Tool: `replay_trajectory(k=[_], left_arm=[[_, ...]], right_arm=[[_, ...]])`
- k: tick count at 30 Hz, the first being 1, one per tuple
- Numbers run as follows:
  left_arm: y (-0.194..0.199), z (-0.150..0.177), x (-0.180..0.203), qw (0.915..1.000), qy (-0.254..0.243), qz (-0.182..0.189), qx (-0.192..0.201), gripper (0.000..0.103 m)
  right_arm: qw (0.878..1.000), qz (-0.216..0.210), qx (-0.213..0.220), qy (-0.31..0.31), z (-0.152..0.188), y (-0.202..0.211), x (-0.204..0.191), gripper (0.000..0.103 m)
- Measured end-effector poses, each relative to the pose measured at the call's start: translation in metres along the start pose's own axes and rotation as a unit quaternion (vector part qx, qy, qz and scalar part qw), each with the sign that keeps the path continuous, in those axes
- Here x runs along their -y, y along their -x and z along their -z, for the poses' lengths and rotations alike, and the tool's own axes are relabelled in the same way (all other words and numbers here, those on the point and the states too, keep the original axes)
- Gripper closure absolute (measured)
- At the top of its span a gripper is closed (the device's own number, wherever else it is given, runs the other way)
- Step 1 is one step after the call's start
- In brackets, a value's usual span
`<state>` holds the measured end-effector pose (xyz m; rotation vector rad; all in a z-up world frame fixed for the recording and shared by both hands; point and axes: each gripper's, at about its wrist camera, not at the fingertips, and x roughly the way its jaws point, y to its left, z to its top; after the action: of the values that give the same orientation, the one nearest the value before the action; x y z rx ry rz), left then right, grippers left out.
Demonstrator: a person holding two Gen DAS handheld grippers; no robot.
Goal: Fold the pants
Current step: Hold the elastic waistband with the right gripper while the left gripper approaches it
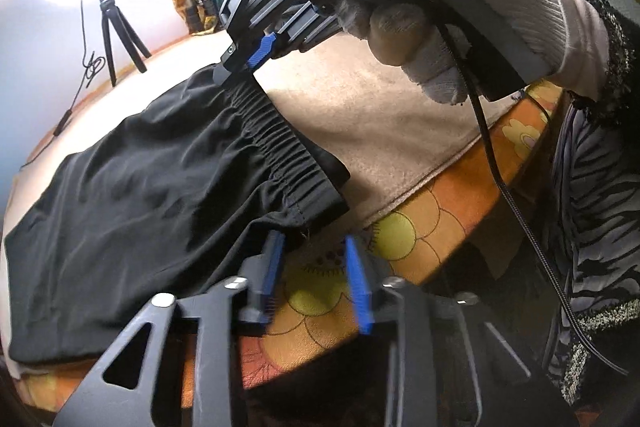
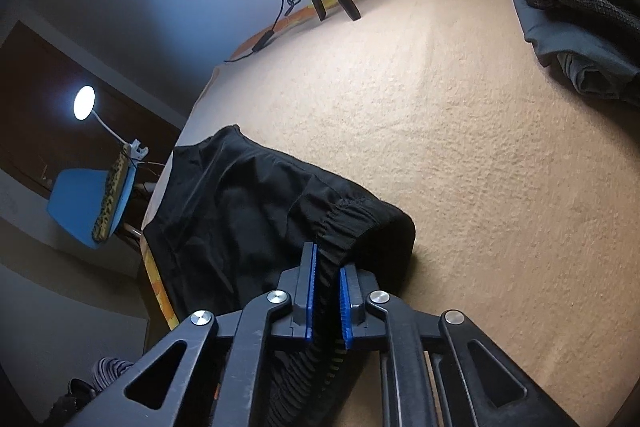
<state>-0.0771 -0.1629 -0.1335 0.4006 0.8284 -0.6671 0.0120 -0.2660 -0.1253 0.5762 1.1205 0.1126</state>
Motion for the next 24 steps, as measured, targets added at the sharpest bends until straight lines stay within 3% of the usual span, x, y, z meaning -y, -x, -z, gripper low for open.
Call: replay_trajectory(k=[6, 17, 22, 24], left_arm=[[0.004, -0.012, -0.002, 0.9997, 0.007, 0.005, 0.021, 0.085], [-0.013, -0.016, -0.002, 0.9996, -0.001, 0.027, -0.009, 0.085], [0.002, -0.015, -0.001, 0.9997, -0.019, 0.013, 0.004, 0.084], [0.003, -0.017, 0.002, 0.9991, -0.04, -0.002, 0.012, 0.084]], right_arm=[[1.0, -0.001, 0.015, 0.016, -0.008, 0.004, -0.005, 0.097], [1.0, 0.022, 0.001, 0.01, -0.01, -0.004, 0.01, 0.096], [1.0, 0.002, 0.01, 0.007, -0.01, 0.008, 0.011, 0.087], [1.0, -0.002, 0.022, 0.003, -0.011, 0.014, 0.013, 0.076]])
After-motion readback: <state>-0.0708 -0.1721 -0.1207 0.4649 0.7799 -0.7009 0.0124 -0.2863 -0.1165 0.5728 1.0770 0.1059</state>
